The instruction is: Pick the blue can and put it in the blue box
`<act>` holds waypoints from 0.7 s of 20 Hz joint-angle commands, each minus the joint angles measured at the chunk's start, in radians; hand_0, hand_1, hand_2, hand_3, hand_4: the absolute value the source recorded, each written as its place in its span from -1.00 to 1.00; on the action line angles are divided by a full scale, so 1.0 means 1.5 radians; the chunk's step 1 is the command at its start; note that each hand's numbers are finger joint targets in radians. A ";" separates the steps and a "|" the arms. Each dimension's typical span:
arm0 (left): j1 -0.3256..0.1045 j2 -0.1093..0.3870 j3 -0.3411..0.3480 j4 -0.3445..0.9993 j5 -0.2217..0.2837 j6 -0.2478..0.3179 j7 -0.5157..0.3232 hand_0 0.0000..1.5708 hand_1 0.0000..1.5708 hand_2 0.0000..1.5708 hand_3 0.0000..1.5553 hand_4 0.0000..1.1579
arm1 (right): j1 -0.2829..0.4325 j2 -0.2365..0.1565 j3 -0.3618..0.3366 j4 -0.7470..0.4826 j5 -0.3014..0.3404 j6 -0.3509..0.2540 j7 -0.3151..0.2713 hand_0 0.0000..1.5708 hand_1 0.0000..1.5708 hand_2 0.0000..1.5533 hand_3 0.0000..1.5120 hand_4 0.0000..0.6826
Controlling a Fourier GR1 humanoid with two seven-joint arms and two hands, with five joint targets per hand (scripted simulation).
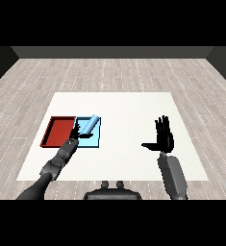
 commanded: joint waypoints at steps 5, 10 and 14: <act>0.042 0.017 0.084 -0.170 0.069 0.092 -0.256 -1.00 -1.00 -1.00 -1.00 -1.00 | 0.005 -0.007 0.003 -0.048 -0.005 -0.004 0.029 -1.00 -1.00 -1.00 -1.00 -1.00; 0.106 0.012 0.085 -0.320 0.095 -0.051 -0.398 -1.00 -1.00 -1.00 -1.00 -1.00 | 0.005 0.008 0.023 0.005 0.025 -0.001 0.004 -1.00 -1.00 -1.00 -1.00 -1.00; 0.218 -0.039 0.044 -0.459 0.103 -0.098 -0.447 -1.00 -1.00 -1.00 -1.00 -1.00 | 0.018 -0.019 0.009 -0.014 0.017 0.013 0.019 -1.00 -1.00 -1.00 -1.00 -1.00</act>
